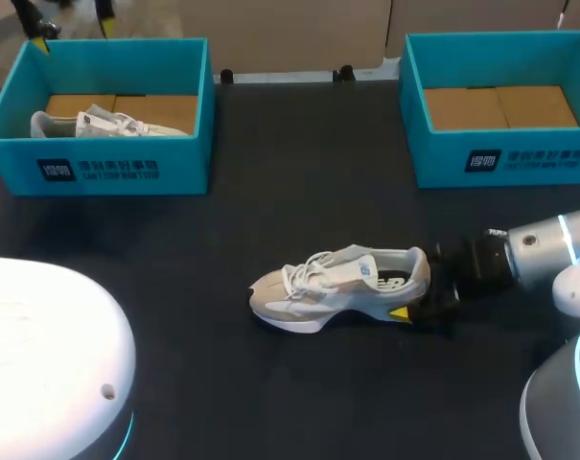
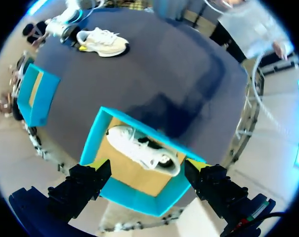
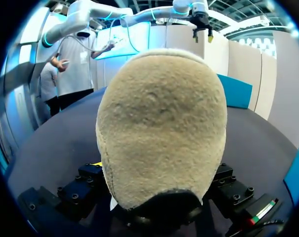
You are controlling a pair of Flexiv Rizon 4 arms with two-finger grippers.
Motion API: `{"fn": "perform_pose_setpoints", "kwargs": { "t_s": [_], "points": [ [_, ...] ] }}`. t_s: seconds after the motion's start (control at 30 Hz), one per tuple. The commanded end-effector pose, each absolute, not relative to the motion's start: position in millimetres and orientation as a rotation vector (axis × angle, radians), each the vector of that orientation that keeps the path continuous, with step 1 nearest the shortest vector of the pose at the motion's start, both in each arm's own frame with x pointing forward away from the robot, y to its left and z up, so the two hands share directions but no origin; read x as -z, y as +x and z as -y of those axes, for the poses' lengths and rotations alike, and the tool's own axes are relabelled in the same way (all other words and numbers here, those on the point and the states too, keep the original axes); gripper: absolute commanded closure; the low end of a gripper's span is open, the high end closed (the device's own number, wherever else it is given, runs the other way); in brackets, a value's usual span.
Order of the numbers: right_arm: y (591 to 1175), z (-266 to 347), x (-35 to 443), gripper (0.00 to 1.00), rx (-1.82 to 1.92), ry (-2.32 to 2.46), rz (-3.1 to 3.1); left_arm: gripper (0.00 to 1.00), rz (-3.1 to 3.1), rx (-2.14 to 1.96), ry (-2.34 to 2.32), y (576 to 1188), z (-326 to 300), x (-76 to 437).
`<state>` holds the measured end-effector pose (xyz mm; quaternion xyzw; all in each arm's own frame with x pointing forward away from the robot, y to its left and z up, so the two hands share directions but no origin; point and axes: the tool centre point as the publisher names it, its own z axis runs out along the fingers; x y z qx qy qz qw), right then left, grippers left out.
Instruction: Take the shoe out of the shoebox, open the shoe tongue, remove and reinsert the insole, then place the shoe into the shoebox
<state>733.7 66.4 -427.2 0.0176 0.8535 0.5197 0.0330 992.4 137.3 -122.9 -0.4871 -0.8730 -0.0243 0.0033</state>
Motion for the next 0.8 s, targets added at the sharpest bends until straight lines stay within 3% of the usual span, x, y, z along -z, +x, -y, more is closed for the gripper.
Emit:
{"fn": "perform_pose_setpoints", "kwargs": {
  "t_s": [0.03,0.27,0.57,0.8],
  "points": [
    [733,-68,427,1.00,-1.595,0.056,-2.629,0.00,2.866,0.096,-1.183,971,-120,125],
    [733,-68,427,1.00,-1.595,0.056,-2.629,0.00,2.991,0.076,-0.947,939,-96,128],
    [733,-68,427,1.00,-1.595,0.056,-2.629,0.00,3.038,0.334,-0.303,910,-70,125],
    [733,-68,427,1.00,-1.595,0.056,-2.629,0.00,3.010,0.347,-0.355,899,-53,126]
  ]
}}
